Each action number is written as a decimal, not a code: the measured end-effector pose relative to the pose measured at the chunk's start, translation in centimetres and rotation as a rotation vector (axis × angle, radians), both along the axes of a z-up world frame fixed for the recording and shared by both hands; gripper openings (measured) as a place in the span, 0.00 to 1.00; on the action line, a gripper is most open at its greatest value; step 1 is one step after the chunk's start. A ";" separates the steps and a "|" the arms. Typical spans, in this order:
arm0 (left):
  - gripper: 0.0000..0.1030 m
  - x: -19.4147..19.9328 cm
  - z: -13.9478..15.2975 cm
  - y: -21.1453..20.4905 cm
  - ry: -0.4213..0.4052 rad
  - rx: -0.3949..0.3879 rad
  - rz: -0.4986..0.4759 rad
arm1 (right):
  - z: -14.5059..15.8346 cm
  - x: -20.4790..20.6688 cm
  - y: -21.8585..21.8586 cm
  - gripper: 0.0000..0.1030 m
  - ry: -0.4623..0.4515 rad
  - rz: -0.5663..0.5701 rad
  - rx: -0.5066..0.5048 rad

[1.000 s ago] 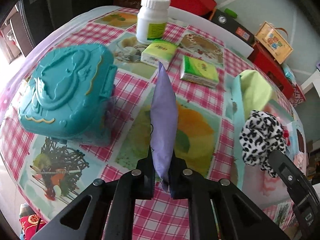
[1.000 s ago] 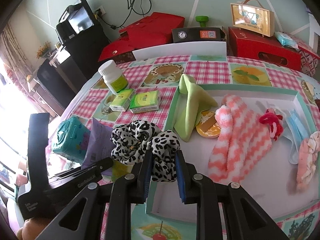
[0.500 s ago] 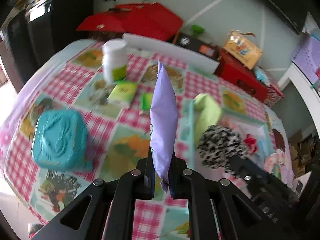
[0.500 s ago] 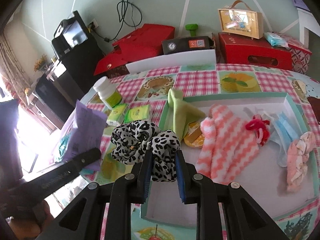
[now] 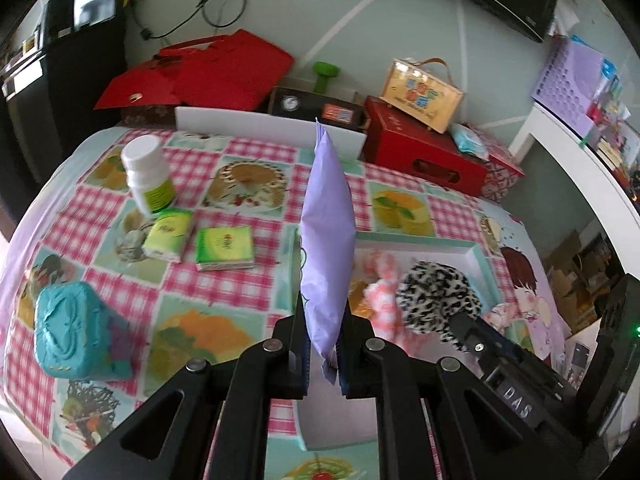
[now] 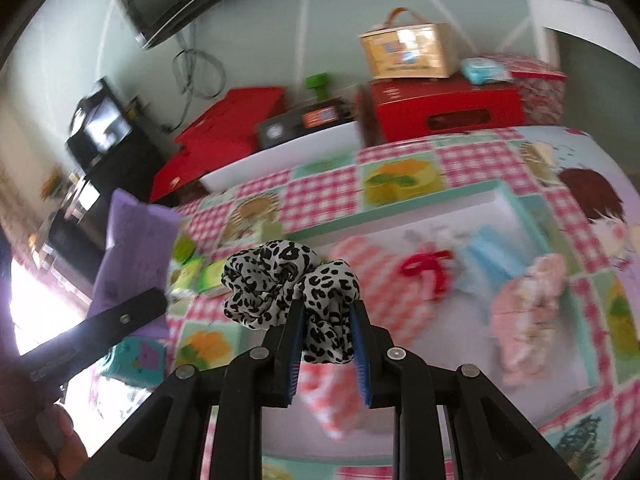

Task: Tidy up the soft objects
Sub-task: 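Carry the purple packet with the left tool while the right tool carries the scrunchie over the tray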

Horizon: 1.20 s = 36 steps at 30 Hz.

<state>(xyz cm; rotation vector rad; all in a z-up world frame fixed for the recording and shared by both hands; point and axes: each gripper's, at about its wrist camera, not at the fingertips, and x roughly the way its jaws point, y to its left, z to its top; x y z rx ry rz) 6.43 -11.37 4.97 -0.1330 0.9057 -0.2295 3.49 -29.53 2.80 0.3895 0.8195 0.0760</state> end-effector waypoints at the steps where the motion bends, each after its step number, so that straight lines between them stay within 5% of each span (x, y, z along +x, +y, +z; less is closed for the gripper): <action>1: 0.10 0.0 0.0 -0.3 -0.002 0.000 -0.007 | 0.0 -0.2 -0.8 0.24 0.003 -0.028 -0.011; 12: 0.10 -0.2 -1.0 -3.1 0.030 -0.021 -0.099 | -0.5 -1.7 -6.4 0.24 0.039 -0.202 -0.020; 36: 0.11 -0.5 -10.1 -3.7 0.336 -0.082 -0.143 | -4.1 0.3 -3.0 0.26 0.213 -0.094 -0.116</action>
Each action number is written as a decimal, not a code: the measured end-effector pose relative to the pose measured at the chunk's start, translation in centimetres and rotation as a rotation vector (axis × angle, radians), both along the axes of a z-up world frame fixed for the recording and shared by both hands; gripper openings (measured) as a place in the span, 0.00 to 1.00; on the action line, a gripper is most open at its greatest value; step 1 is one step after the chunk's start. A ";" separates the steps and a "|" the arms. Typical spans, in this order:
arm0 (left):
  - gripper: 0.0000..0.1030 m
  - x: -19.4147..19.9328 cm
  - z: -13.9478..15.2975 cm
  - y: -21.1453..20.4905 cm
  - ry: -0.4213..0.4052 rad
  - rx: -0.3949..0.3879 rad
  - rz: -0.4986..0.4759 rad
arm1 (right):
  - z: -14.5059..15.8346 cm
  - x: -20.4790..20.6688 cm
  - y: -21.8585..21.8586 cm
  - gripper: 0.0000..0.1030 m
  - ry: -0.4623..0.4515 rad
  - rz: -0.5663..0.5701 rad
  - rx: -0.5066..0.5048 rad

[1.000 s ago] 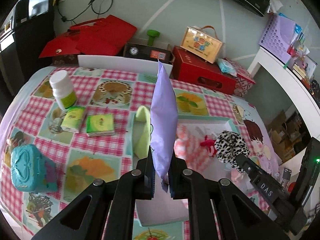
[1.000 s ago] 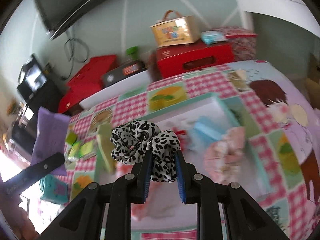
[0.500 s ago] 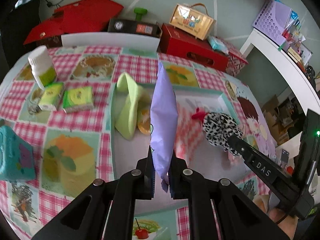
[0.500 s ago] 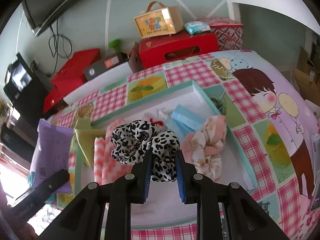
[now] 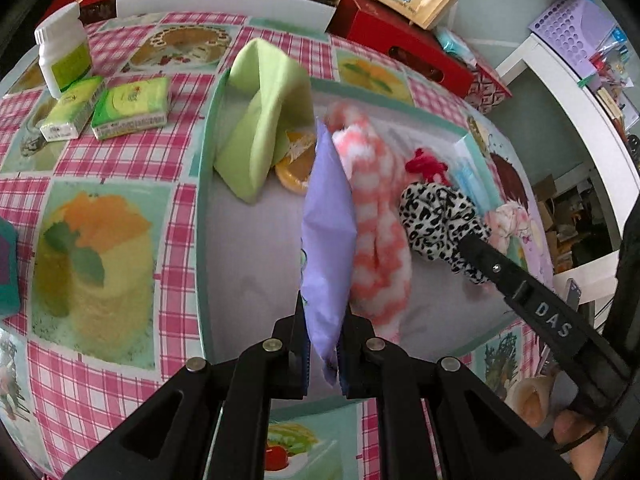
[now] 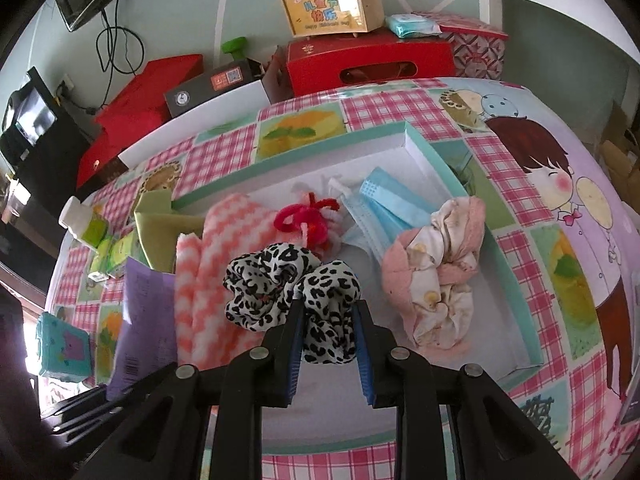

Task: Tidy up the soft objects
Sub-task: 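Carry the purple packet with the left tool while the right tool carries the scrunchie over the tray, then open the right tool to drop the scrunchie while the left tool lowers and releases the packet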

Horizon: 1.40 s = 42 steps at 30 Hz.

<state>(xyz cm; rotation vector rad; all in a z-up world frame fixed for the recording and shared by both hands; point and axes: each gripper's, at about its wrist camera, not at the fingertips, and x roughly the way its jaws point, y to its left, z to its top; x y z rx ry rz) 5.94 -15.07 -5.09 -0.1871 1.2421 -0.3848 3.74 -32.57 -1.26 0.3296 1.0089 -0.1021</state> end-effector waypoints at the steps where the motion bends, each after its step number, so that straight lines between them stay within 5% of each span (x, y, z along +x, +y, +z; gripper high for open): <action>1: 0.11 0.0 -0.3 0.0 0.008 0.004 0.002 | 0.0 0.0 0.0 0.26 0.000 0.001 -0.001; 10: 0.12 0.2 -0.7 -0.2 0.026 0.046 0.004 | -0.7 0.3 0.4 0.33 0.039 0.013 -0.027; 15: 0.37 0.4 -0.2 0.1 0.012 0.068 0.020 | -0.6 0.3 0.3 0.47 0.033 0.009 -0.035; 30: 0.46 0.0 4.1 2.3 -0.128 0.092 0.062 | 2.5 -0.3 0.7 0.48 -0.094 0.006 -0.046; 37: 0.50 0.3 4.4 3.3 -0.174 0.160 0.115 | 1.9 0.2 1.1 0.48 -0.060 0.012 -0.062; 40: 0.73 0.6 4.1 3.9 -0.173 0.175 0.146 | 1.8 0.1 1.3 0.62 -0.053 0.015 -0.071; 42: 0.75 0.6 4.2 4.2 -0.187 0.188 0.162 | 1.8 0.1 1.4 0.63 -0.053 0.021 -0.078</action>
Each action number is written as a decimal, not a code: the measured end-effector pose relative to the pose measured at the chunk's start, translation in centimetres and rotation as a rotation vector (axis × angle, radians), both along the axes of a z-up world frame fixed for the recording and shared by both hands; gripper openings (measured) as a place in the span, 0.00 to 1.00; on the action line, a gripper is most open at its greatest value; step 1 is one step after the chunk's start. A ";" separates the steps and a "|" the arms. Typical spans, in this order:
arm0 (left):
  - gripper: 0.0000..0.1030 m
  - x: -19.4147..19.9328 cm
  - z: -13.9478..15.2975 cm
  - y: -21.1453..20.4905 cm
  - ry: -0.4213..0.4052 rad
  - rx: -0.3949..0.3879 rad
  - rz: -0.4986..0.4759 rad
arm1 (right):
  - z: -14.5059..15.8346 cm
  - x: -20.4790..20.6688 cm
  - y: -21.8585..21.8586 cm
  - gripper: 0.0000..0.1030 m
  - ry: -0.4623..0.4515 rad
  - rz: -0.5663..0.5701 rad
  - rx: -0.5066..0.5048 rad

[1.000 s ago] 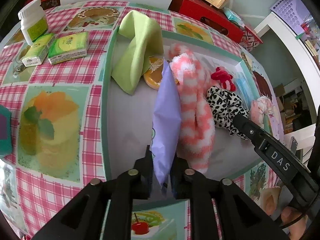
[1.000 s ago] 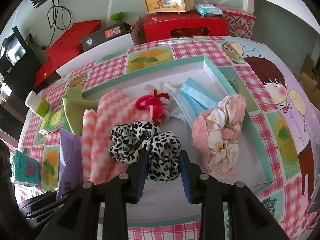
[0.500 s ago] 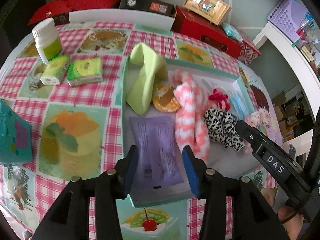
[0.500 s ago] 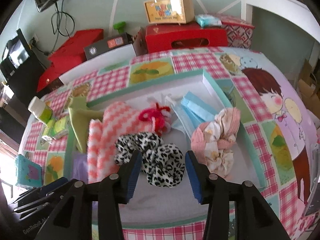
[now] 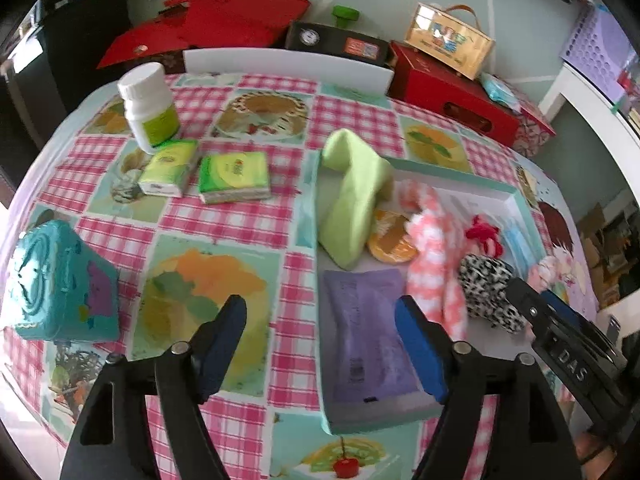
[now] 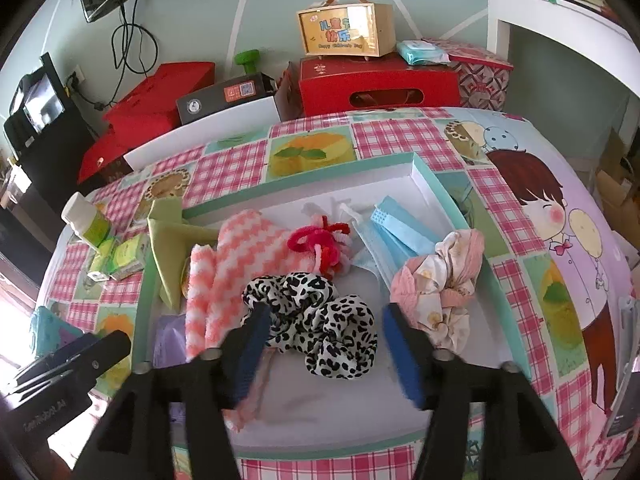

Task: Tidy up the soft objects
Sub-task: 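Open the right tool to drop the scrunchie while the left tool lowers and releases the packet, then move both open tools back from the tray toward the green tissue packs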

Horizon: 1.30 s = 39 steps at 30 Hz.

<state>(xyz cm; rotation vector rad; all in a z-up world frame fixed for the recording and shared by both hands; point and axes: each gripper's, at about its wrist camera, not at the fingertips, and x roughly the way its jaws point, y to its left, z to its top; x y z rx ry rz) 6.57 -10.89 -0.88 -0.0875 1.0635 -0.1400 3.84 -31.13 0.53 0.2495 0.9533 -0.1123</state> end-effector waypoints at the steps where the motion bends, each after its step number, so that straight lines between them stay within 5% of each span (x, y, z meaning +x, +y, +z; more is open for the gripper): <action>1: 0.75 0.0 0.1 0.1 -0.006 0.006 0.005 | 0.0 0.0 0.1 0.63 0.000 0.003 -0.005; 10: 0.77 0.7 -0.2 1.8 -0.033 0.051 0.091 | -0.1 0.3 1.0 0.65 0.015 0.024 -0.036; 14: 0.86 0.8 -0.3 2.4 -0.046 0.058 0.116 | -0.1 0.3 1.2 0.67 0.020 0.028 -0.045; 19: 0.87 0.8 -0.4 2.7 -0.082 0.122 0.156 | 0.1 0.3 1.3 0.98 -0.001 0.020 -0.078; 33: 0.87 1.0 -0.5 2.9 -0.092 0.102 0.145 | 0.1 0.3 1.0 0.99 0.006 -0.002 -0.076; 39: 0.87 0.9 -0.3 2.9 -0.095 0.089 0.137 | 1.7 -0.1 1.1 0.99 -0.067 -0.018 -0.029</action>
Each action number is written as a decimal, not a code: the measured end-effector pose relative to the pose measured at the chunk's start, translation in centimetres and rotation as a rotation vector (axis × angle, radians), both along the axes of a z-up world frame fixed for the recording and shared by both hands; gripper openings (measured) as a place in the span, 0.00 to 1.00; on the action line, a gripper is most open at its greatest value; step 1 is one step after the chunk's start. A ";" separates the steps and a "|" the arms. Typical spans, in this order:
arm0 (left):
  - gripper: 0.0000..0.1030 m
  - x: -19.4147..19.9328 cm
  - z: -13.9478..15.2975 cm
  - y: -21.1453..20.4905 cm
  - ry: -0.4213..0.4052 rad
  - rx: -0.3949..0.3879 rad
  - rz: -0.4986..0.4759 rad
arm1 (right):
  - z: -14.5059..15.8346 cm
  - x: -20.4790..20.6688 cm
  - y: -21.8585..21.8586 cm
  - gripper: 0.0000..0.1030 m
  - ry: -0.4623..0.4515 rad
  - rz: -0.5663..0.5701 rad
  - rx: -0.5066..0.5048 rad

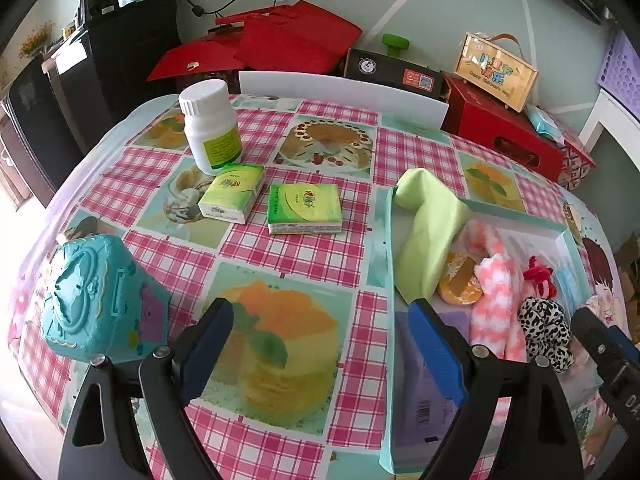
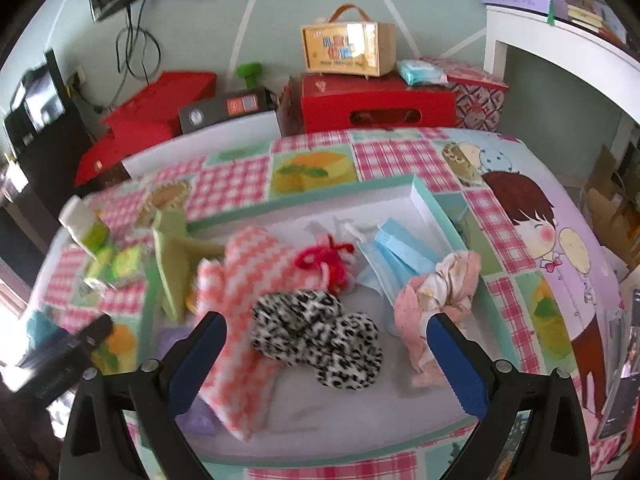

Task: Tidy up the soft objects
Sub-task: 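Move both open tools back from the tray toward the green tissue packs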

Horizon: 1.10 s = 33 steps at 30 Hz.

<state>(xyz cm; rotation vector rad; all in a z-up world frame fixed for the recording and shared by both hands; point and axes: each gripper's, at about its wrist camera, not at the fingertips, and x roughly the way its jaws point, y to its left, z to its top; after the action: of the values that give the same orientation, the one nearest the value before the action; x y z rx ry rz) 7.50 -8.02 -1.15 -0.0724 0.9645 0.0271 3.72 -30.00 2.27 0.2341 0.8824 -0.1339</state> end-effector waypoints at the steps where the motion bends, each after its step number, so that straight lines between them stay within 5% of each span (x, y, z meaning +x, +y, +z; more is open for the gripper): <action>1: 0.87 0.0 0.1 0.0 -0.002 0.000 -0.001 | 0.1 0.0 0.3 0.99 -0.004 0.005 0.004; 33: 0.87 2.2 4.1 5.3 -0.052 0.000 0.061 | 0.2 3.1 8.9 1.00 -0.019 0.210 -0.009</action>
<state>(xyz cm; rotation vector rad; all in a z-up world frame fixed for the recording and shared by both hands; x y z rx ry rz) 9.65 -2.70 3.00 -0.1019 0.9106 0.0815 6.86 -21.09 2.44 0.1333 0.8821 0.0593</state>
